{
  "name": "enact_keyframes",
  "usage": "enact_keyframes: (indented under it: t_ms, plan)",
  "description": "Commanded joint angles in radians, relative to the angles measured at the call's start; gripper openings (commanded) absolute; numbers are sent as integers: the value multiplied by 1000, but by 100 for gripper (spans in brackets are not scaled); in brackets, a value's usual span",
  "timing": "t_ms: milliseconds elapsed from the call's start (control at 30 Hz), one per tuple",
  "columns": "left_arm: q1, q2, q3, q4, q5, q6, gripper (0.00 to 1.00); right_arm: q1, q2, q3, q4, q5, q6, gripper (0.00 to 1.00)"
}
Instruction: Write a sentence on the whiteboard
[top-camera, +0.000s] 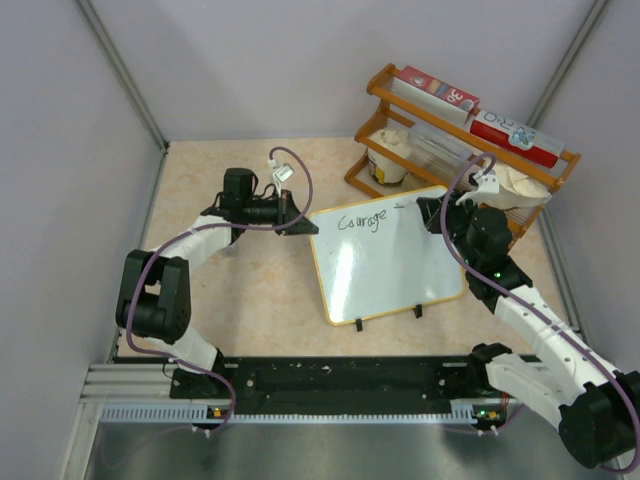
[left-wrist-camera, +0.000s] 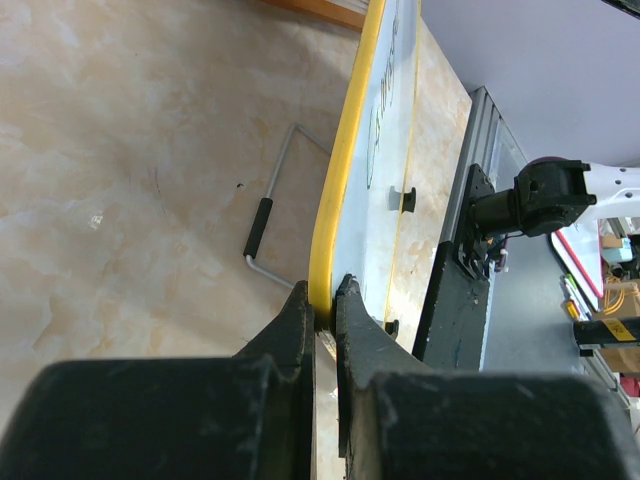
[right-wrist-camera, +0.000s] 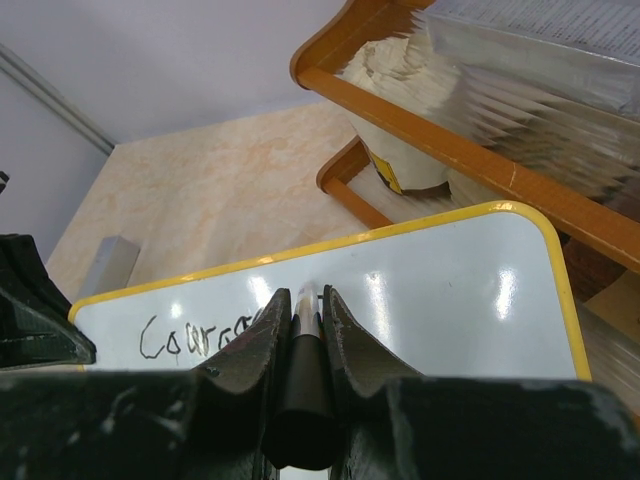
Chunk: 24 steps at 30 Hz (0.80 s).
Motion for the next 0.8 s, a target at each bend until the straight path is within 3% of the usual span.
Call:
enact_keyframes:
  t_ms: [0,767]
  plan:
    - [-44,16,-39,-46,-83,196,0,-12,1,38,67,7,9,0]
    - [-45,12,-40,-47,-86,196,0,-14,-18,12,-13,-2,-3,0]
